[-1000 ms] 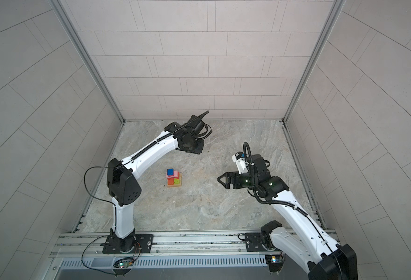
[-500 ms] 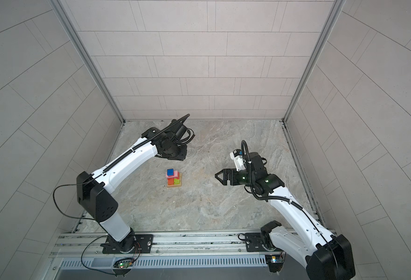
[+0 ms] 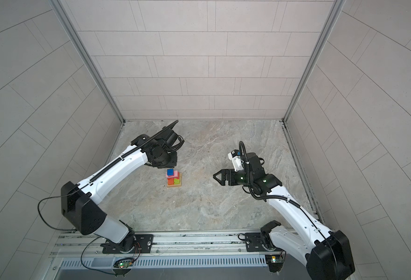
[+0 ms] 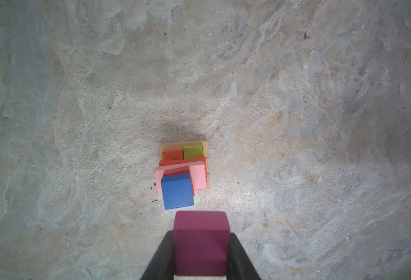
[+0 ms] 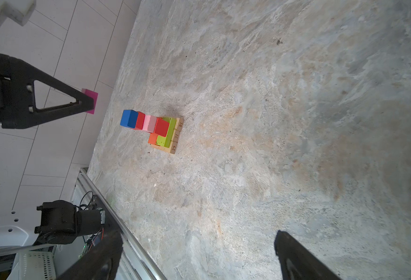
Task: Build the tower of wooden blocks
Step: 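Carry the magenta cube with the left gripper over the stack, then lower the magenta cube with the left gripper onto the blue cube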
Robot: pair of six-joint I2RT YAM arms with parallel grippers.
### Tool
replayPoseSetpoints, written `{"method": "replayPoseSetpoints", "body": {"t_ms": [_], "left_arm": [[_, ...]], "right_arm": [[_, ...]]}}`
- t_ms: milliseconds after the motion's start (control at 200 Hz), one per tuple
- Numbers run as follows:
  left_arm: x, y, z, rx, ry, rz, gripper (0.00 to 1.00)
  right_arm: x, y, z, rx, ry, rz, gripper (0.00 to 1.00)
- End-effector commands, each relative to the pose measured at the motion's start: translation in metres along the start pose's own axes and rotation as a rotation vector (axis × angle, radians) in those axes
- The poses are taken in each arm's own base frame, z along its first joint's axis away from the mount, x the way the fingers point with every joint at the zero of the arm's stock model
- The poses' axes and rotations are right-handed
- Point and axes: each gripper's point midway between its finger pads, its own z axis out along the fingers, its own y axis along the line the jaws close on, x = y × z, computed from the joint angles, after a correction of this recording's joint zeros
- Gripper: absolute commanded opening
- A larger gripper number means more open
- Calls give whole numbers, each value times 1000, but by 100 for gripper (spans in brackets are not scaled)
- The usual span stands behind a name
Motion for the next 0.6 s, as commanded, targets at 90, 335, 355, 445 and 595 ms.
{"method": "replayPoseSetpoints", "body": {"t_ms": [90, 335, 355, 445, 595], "left_arm": [[10, 14, 3, -32, 20, -32, 14], [15, 16, 18, -33, 45, -27, 16], [16, 16, 20, -35, 46, -27, 16], [16, 17, 24, -38, 49, -21, 16], [13, 23, 30, -74, 49, -9, 16]], "right_arm": [[2, 0, 1, 4, -2, 0, 99], [3, 0, -1, 13, -3, -6, 99], [4, 0, -1, 14, -3, -6, 99], [5, -1, -1, 15, 0, -5, 99], [4, -1, -1, 17, 0, -5, 99]]}}
